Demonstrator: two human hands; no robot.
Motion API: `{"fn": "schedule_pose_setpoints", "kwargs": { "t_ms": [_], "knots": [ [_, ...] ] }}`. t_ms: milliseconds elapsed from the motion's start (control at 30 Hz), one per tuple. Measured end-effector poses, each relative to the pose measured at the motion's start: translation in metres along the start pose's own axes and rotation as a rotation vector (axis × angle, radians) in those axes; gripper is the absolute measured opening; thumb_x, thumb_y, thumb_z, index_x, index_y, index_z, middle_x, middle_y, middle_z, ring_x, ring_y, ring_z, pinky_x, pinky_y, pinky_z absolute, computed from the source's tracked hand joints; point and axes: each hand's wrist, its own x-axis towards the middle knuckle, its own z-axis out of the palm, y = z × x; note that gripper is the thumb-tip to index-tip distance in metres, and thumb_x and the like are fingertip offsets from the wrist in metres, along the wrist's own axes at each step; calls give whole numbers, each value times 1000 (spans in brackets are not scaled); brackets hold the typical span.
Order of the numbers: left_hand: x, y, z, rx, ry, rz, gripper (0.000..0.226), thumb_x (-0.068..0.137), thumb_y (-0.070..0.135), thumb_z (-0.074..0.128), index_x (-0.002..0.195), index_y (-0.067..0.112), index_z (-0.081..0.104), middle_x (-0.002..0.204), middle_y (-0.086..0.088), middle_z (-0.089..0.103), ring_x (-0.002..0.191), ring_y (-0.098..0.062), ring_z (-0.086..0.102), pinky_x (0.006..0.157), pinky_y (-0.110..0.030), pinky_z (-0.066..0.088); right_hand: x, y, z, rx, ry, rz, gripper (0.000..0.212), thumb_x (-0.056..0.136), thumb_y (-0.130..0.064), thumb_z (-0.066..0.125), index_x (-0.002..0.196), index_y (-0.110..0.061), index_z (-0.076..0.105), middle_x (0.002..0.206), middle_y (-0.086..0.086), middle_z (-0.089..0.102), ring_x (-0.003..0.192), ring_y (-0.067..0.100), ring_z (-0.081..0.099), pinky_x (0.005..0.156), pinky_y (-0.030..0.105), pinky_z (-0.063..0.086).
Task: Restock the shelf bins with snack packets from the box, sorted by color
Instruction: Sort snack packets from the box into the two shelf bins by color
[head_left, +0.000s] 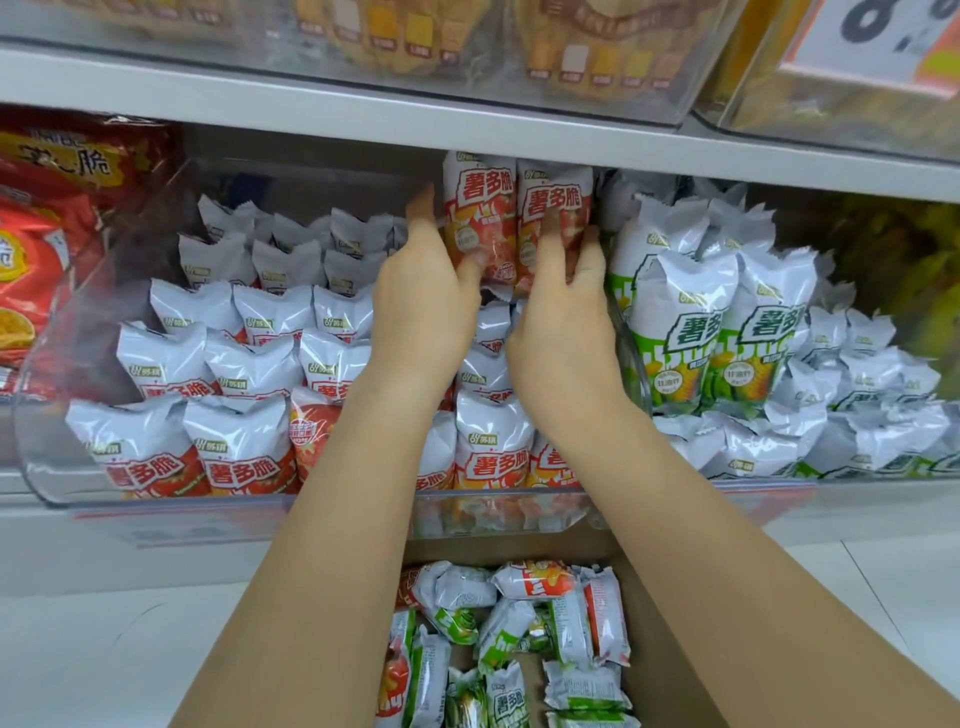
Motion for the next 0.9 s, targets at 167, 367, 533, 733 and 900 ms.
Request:
{"fn": "schedule_pose_setpoints", "kwargs": {
  "t_ms": [167, 367, 533, 733, 900],
  "knots": [
    [-2, 2, 1, 91, -15, 68, 67, 95, 13, 53, 152, 24, 20, 114, -8, 64, 104, -24, 60, 80, -29, 43, -13, 7, 3, -113, -108, -18, 69, 98, -20, 42, 153, -8, 1, 156, 27, -6, 145, 36, 10, 115, 38, 18],
    [-5, 2, -1, 235, -56, 191, 69, 91, 6, 51, 151, 30, 26, 113, -15, 64, 102, -33, 59, 83, -37, 46, -17, 7, 1, -122, -190, -15, 66, 102, -39, 30, 153, -5, 2, 156, 29, -8, 146, 35, 11, 116, 37, 12],
    [-6, -2, -11, 361, -77, 180, 51, 95, 22, 51, 144, 34, 40, 114, -14, 66, 107, -39, 56, 86, -44, 49, -13, 5, 0, -39, -180, 35, 61, 101, -37, 35, 150, -7, 14, 157, 26, 2, 141, 36, 23, 110, 37, 24],
    [-9, 2, -15, 296, -37, 130, 39, 95, 26, 53, 133, 23, 50, 116, -9, 65, 110, -34, 56, 85, -41, 48, -11, 4, -8, 6, -84, 2, 54, 99, -31, 42, 146, -9, 25, 156, 25, 6, 137, 38, 28, 108, 40, 28],
    [-7, -1, -2, 248, 42, 41, 32, 90, 36, 61, 111, 13, 52, 103, -7, 68, 98, -32, 61, 76, -39, 47, -12, 8, -11, -22, -143, -10, 56, 100, -31, 39, 150, -11, 21, 158, 22, 3, 142, 34, 23, 110, 37, 26]
  ]
}}
